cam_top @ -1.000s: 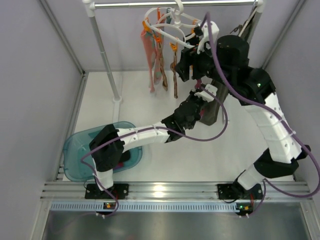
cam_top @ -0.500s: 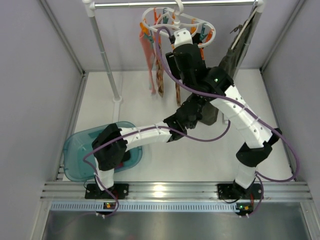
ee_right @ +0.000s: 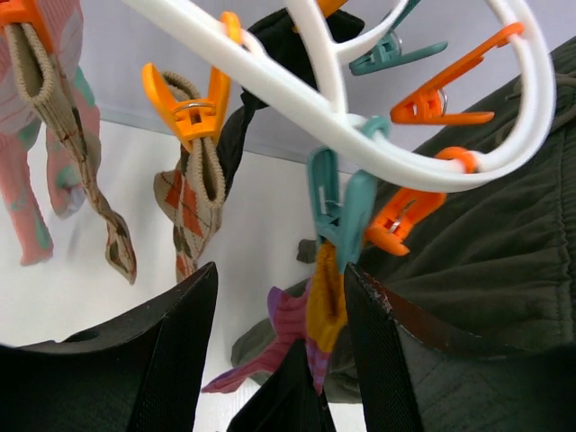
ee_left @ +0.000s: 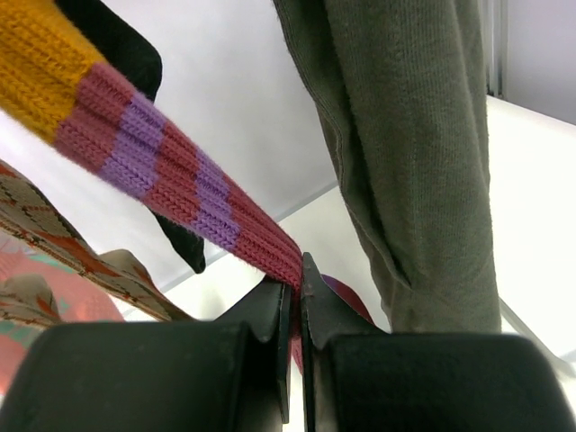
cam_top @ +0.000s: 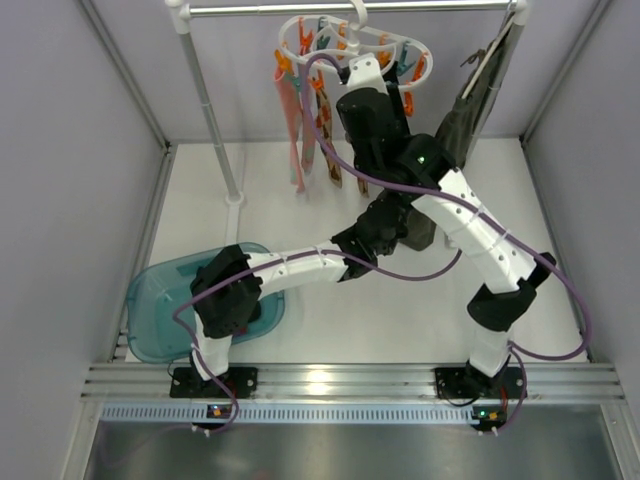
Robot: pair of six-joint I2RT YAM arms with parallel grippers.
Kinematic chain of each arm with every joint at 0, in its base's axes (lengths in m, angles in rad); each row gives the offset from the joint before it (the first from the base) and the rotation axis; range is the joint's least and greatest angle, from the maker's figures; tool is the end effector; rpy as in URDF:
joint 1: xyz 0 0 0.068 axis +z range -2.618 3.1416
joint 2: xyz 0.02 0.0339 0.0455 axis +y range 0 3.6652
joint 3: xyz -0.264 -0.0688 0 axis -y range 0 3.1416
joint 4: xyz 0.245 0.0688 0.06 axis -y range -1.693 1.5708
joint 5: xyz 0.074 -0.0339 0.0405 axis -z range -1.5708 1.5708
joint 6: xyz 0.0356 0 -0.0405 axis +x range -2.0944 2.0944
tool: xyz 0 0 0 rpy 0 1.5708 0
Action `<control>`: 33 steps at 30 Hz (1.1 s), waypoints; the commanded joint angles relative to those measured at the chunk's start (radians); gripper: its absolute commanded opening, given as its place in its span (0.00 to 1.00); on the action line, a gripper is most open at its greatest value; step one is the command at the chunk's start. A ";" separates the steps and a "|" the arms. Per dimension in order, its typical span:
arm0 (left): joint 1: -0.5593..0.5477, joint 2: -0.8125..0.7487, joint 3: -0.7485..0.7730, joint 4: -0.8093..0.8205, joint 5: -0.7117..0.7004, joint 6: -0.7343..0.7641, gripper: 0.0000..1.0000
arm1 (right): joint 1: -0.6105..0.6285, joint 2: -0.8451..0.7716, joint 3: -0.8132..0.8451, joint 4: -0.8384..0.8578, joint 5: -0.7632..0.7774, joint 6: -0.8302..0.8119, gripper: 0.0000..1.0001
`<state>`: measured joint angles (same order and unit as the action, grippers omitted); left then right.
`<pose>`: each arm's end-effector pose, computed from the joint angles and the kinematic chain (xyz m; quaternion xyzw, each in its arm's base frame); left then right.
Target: Remove the socks clipped to the hanger
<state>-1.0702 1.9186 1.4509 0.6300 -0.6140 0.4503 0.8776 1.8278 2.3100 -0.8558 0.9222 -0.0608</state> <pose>0.2376 -0.3915 0.3215 0.2584 0.6060 -0.0352 0.7515 0.2552 0.2628 0.5007 -0.1109 0.7733 -0.1369 0.6091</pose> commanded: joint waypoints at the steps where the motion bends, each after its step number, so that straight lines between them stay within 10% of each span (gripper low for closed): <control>1: 0.006 0.016 0.029 0.013 0.037 -0.024 0.00 | 0.017 -0.070 0.002 0.072 0.017 -0.013 0.56; 33: 0.004 -0.059 -0.014 0.011 0.126 -0.136 0.00 | -0.052 0.077 -0.064 0.507 0.245 -0.379 0.49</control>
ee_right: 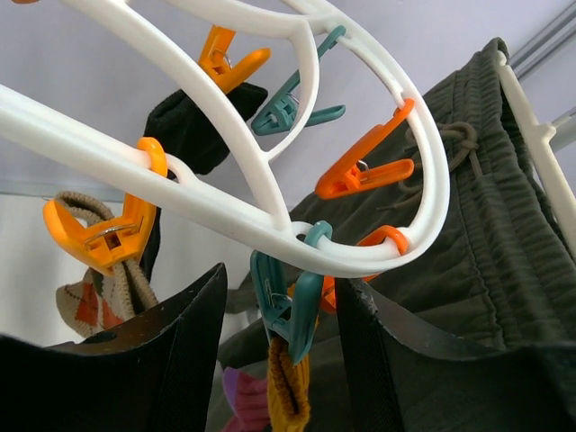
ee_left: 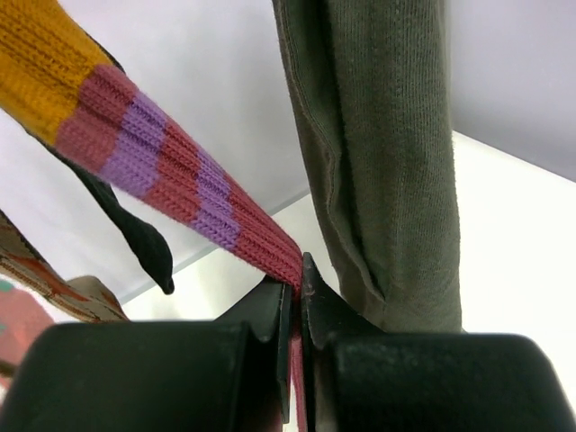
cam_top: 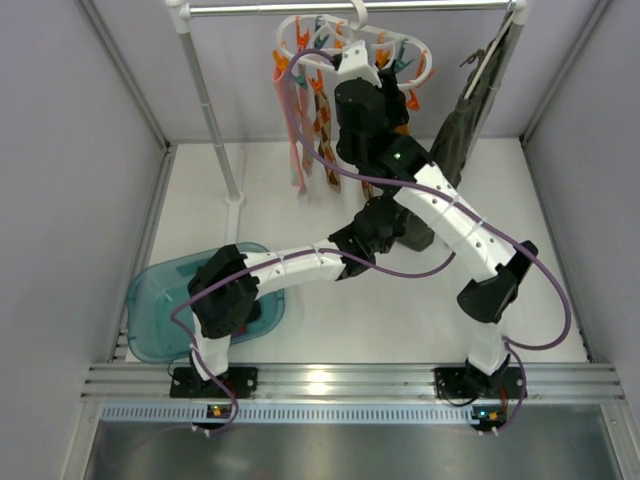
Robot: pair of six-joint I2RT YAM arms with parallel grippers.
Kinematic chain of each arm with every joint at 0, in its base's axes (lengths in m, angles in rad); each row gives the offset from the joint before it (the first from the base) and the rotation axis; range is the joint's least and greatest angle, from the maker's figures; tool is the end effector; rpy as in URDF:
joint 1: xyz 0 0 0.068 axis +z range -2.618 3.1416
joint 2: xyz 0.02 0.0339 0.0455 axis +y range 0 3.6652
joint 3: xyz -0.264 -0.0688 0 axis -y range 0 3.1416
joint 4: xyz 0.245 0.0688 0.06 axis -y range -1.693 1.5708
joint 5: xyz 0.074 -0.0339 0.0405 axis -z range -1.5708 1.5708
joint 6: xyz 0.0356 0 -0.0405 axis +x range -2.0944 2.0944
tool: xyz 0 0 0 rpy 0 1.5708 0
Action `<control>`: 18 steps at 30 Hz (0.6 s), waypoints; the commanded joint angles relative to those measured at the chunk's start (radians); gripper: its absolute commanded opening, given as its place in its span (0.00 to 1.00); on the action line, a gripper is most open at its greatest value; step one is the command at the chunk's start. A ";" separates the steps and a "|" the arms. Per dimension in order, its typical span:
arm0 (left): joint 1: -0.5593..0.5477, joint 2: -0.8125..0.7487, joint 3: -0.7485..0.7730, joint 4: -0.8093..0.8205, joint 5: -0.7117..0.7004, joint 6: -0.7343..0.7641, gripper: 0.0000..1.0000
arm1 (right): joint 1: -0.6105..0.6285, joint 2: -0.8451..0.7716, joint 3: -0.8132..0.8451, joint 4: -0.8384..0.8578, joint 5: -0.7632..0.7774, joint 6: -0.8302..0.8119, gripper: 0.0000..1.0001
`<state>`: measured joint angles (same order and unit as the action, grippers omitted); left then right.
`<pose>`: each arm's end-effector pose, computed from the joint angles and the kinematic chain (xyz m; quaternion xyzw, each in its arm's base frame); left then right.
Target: Remove the socks clipped to the hanger
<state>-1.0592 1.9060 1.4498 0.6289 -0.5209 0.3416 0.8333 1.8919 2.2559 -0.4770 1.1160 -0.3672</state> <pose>0.2390 -0.3894 0.3268 0.2500 0.6025 -0.1046 0.7507 0.2926 0.2745 0.4972 -0.0664 0.7214 -0.2538 0.6410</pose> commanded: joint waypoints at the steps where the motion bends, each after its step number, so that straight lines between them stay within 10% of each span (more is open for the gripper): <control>1: -0.007 -0.053 -0.015 0.014 0.035 -0.029 0.00 | -0.013 0.016 -0.016 0.139 0.054 -0.084 0.49; 18: 0.013 -0.082 -0.083 0.005 0.093 -0.136 0.00 | -0.023 -0.020 -0.071 0.192 0.041 -0.093 0.09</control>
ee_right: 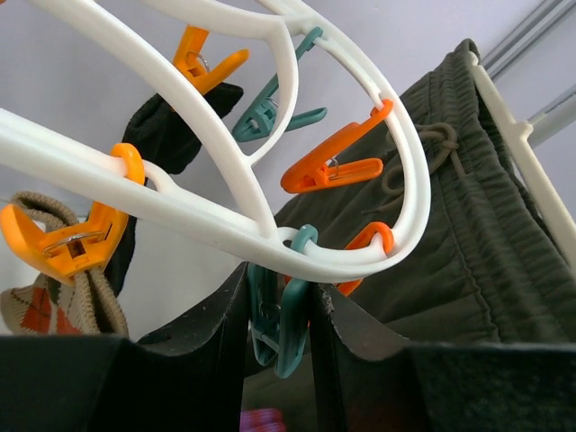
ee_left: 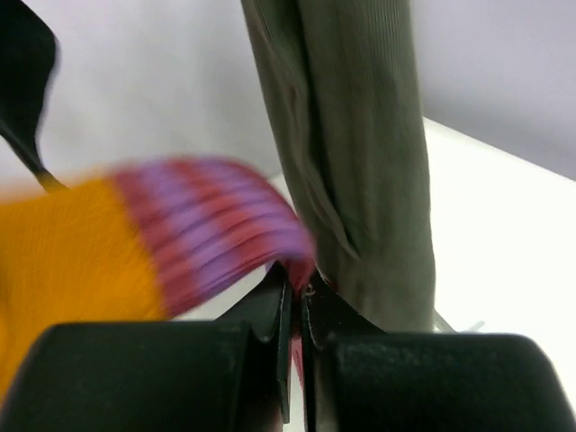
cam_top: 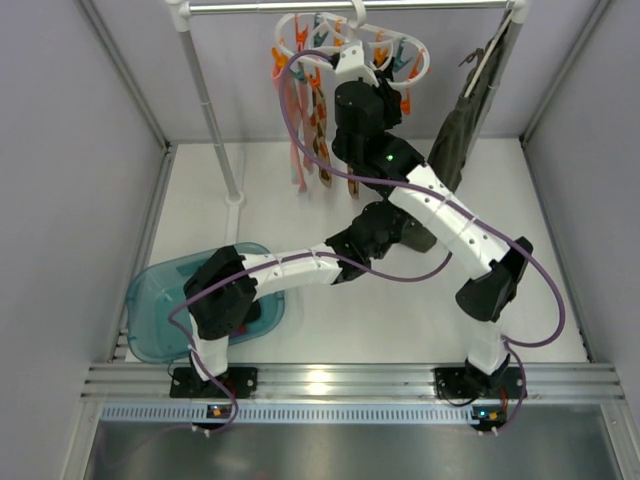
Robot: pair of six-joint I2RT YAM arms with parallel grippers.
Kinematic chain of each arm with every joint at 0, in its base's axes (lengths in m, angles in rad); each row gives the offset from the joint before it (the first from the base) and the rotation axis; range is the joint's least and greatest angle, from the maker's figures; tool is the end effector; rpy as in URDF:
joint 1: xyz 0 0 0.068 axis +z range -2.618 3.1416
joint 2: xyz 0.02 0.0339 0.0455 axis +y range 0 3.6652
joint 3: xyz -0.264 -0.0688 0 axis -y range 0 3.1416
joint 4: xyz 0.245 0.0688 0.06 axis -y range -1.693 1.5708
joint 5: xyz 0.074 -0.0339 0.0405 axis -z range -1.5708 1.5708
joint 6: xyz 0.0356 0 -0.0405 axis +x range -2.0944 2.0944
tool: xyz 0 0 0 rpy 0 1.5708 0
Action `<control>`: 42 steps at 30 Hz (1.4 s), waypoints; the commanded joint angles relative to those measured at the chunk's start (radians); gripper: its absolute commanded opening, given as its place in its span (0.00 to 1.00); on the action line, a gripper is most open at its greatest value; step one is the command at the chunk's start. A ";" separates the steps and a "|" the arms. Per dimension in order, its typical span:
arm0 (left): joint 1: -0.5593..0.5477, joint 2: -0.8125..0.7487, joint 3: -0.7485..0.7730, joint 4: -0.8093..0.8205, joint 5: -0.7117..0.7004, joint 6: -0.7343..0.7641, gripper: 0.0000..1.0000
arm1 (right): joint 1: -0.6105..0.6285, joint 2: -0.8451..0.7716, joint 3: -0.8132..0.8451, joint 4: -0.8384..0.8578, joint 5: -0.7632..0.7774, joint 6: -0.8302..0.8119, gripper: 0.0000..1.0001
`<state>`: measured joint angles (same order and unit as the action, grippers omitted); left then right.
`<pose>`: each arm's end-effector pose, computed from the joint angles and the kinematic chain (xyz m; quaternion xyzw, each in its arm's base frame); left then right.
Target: Remove the socks clipped to the hanger
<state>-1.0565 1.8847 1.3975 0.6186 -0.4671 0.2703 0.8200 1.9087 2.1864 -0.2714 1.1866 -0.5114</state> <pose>0.2358 -0.3847 0.3168 0.2578 0.6124 -0.1393 0.7342 0.3066 0.2802 0.4880 -0.0490 0.7046 -0.2990 0.6417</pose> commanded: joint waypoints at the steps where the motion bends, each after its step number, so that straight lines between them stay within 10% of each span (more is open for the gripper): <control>1: 0.016 -0.064 -0.038 0.003 0.070 -0.104 0.00 | -0.012 -0.045 -0.008 -0.023 -0.042 0.065 0.09; 10: 0.033 -0.310 -0.263 -0.136 -0.100 -0.328 0.00 | -0.015 -0.118 -0.020 -0.184 -0.280 0.227 0.31; 21: 0.041 -0.738 -0.327 -1.044 -0.545 -0.792 0.00 | -0.045 -0.290 -0.166 -0.270 -0.662 0.372 0.79; 24: 0.056 -0.847 -0.304 -1.210 -0.574 -0.844 0.00 | -0.053 -0.332 -0.207 -0.313 -0.784 0.396 0.98; 33: 0.433 -1.090 -0.448 -1.482 -0.340 -0.993 0.01 | -0.064 -0.563 -0.434 -0.295 -1.081 0.436 1.00; 35: 0.455 -1.124 -0.508 -1.479 -0.311 -1.020 0.20 | -0.064 -0.608 -0.468 -0.285 -1.084 0.447 1.00; 38: 0.455 -1.122 -0.535 -1.476 -0.248 -1.054 0.85 | -0.065 -0.640 -0.504 -0.281 -1.096 0.470 0.99; 42: 0.452 -1.089 -0.465 -1.462 -0.144 -1.039 0.98 | -0.079 -0.674 -0.554 -0.276 -1.087 0.505 1.00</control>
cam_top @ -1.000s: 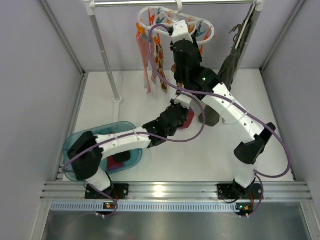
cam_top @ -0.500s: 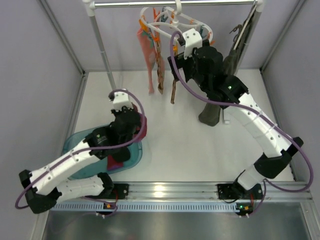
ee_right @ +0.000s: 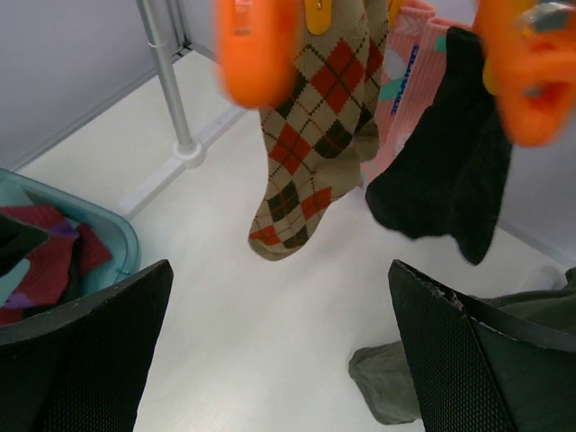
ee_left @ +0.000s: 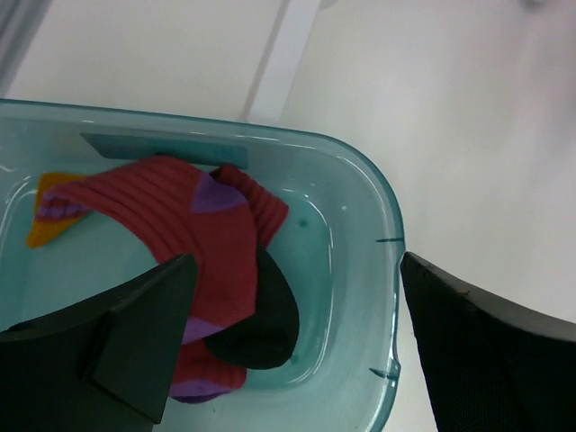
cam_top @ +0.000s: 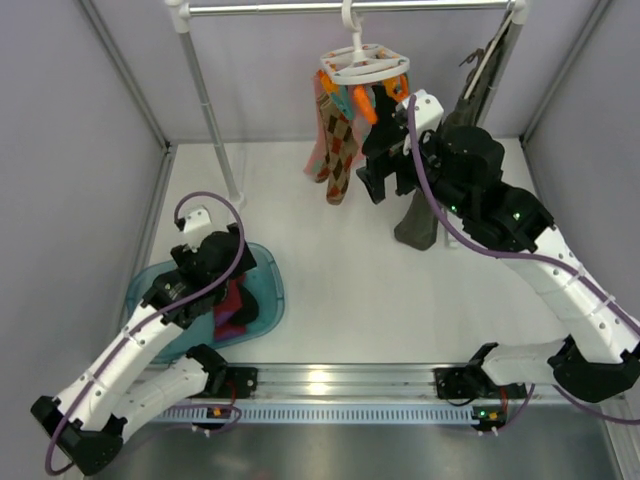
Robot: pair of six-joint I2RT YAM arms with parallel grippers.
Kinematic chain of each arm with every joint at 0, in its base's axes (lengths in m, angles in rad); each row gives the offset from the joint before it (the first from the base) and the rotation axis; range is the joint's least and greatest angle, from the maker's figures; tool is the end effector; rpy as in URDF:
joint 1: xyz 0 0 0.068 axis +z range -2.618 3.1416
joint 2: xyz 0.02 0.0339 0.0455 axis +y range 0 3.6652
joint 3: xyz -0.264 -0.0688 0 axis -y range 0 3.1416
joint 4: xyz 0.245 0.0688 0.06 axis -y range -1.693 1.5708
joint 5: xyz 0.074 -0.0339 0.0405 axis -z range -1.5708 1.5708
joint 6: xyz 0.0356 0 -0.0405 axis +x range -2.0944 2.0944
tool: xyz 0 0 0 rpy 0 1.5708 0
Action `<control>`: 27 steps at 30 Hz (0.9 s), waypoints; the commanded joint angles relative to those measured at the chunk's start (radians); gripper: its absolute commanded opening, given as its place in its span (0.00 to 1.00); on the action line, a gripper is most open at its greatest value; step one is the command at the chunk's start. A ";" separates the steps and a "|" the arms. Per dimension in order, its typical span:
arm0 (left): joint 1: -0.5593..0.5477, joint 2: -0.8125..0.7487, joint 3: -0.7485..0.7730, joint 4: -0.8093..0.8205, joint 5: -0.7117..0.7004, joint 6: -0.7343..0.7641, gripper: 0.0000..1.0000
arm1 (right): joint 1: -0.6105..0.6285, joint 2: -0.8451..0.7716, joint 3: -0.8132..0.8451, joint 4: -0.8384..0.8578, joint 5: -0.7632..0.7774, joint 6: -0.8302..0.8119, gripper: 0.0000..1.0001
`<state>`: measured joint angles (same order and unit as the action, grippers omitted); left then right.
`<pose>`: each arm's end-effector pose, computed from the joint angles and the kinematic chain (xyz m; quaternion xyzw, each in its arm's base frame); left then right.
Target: Remove the socks clipped to the hanger
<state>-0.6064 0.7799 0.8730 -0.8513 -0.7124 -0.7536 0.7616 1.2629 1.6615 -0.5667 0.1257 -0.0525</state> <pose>0.1315 -0.0629 0.3123 -0.2008 0.8485 0.0162 0.4894 0.1842 0.1695 0.4972 -0.2646 0.7162 0.1786 0.6206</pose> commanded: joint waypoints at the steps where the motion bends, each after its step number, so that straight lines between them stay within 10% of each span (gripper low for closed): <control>1: -0.003 0.044 0.081 0.020 0.122 0.026 0.98 | -0.036 -0.052 -0.070 0.030 -0.034 0.046 0.99; 10: -0.016 0.233 0.053 0.934 0.706 0.434 0.98 | -0.084 -0.226 -0.316 0.162 -0.222 0.134 0.99; 27: 0.131 0.820 0.388 1.276 0.935 0.665 0.87 | -0.087 -0.445 -0.479 0.234 -0.373 0.155 0.99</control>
<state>-0.4774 1.5627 1.1934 0.3042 0.1658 -0.1417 0.6842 0.8360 1.1908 -0.4183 -0.2008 0.0837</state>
